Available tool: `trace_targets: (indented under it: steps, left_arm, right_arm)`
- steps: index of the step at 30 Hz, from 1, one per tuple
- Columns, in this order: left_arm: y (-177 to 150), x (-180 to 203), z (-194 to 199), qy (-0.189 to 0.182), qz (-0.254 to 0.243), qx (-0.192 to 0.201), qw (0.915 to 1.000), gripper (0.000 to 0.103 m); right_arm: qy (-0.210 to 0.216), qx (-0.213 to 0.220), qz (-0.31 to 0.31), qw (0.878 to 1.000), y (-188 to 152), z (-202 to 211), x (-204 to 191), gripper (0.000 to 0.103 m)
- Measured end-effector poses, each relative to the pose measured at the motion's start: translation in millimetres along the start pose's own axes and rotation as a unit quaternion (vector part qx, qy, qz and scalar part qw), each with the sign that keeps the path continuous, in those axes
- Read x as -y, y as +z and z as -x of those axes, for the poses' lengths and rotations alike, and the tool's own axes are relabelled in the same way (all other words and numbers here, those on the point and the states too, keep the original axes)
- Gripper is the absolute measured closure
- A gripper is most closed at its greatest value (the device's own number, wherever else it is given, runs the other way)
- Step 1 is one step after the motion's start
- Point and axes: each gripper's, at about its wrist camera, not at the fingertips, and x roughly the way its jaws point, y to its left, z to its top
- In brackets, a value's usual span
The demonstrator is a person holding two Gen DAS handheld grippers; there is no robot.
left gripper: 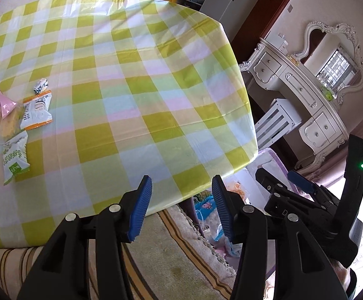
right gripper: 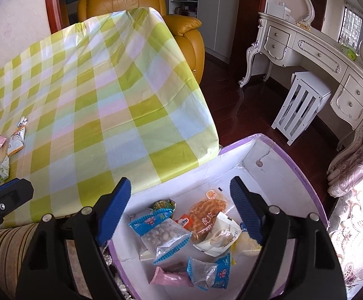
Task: Organize snacks
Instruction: 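Move both open tools back over the remaining snacks on the table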
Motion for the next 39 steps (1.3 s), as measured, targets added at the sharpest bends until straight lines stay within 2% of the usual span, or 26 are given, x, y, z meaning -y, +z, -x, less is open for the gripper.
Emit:
trace_targets:
  steps: [8, 13, 21, 29, 31, 34, 37, 39]
  left_arm:
    - [14.4, -62.6, 23.8, 0.046, 0.049, 0.048, 0.9965, 0.052]
    - [17.7, -104.1, 34.9, 0.062, 0.093, 0.060, 0.9919, 0.052]
    - [17.2, -183.3, 59.1, 0.090, 0.165, 0.076, 0.9791, 0.052]
    - [17.2, -241.5, 76.0, 0.131, 0.190, 0.079, 0.9698, 0.052]
    - [19.4, -249.0, 77.0, 0.130, 0.192, 0.080, 0.9694, 0.052]
    - [27.4, -256.5, 75.3, 0.109, 0.193, 0.081, 0.9718, 0.053]
    - [39.4, -262.9, 72.9, 0.078, 0.196, 0.083, 0.9740, 0.053]
    - [47.5, -270.1, 68.6, 0.042, 0.208, 0.080, 0.9740, 0.053]
  right_arm:
    - [0.036, 0.021, 0.020, 0.999, 19.0, 5.4, -49.9, 0.022]
    - [0.061, 0.025, 0.033, 0.997, 26.2, 5.8, -81.7, 0.022]
    - [0.104, 0.014, 0.074, 0.992, 28.2, 4.2, -140.7, 0.022]
    - [0.146, 0.002, 0.121, 0.982, 22.7, 4.0, -205.1, 0.022]
    - [0.153, -0.001, 0.131, 0.979, 21.9, 3.1, -219.5, 0.022]
    - [0.169, -0.010, 0.139, 0.976, 20.1, 0.5, -239.2, 0.022]
    - [0.183, -0.022, 0.153, 0.971, 15.6, -2.6, -259.7, 0.022]
    - [0.189, -0.028, 0.163, 0.968, 12.4, -4.8, -272.6, 0.022]
